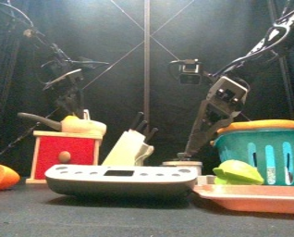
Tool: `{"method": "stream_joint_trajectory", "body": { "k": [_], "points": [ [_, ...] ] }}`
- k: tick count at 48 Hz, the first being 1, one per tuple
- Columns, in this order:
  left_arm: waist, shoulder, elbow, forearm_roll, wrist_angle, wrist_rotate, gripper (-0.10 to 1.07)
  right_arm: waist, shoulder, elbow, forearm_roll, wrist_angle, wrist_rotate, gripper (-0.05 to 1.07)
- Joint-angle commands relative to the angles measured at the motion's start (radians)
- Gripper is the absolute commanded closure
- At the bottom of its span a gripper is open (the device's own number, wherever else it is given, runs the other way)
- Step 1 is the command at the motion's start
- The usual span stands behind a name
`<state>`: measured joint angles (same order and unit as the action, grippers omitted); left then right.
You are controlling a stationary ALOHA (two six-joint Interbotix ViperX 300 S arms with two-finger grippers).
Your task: Place sushi piece in pan
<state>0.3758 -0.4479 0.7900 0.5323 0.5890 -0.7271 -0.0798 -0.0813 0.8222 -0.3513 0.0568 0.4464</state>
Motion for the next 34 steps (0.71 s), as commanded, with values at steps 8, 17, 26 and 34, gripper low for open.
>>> {"method": "stream_joint_trajectory", "body": {
  "k": [8,17,26,34],
  "points": [
    [0.008,0.006,-0.006,-0.002,-0.031,0.0,0.25,-0.005,-0.012,-0.023,-0.002,-0.003,-0.002,0.0],
    [0.014,0.011,-0.008,-0.002,-0.031,0.0,0.19,-0.003,-0.012,-0.021,-0.002,-0.003,-0.002,0.0],
    [0.014,0.009,-0.015,0.0,-0.031,-0.002,0.19,-0.005,-0.012,-0.021,-0.002,-0.003,-0.002,0.0],
    [0.012,0.002,-0.029,0.0,-0.032,-0.003,0.19,-0.005,-0.012,-0.021,-0.002,-0.003,-0.002,0.0]
  ]
}}
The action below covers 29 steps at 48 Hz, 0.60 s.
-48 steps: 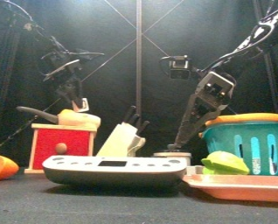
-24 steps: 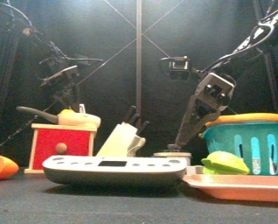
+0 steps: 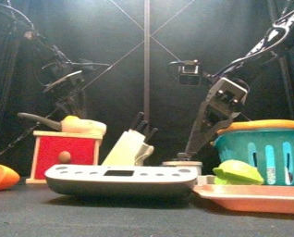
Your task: Place sushi piece in pan
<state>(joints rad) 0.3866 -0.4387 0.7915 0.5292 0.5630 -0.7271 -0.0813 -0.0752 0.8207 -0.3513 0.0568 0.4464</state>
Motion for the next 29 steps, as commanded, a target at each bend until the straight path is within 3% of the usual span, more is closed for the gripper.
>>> {"method": "stream_joint_trajectory", "body": {
  "k": [1,29],
  "points": [
    [0.002,-0.011,-0.032,0.003,-0.006,-0.003,0.19,-0.003,-0.018,-0.02,-0.002,-0.003,-0.002,0.0],
    [-0.009,-0.041,-0.029,0.002,-0.061,0.0,0.19,0.003,-0.025,-0.031,0.0,0.002,0.009,0.0]
  ]
}}
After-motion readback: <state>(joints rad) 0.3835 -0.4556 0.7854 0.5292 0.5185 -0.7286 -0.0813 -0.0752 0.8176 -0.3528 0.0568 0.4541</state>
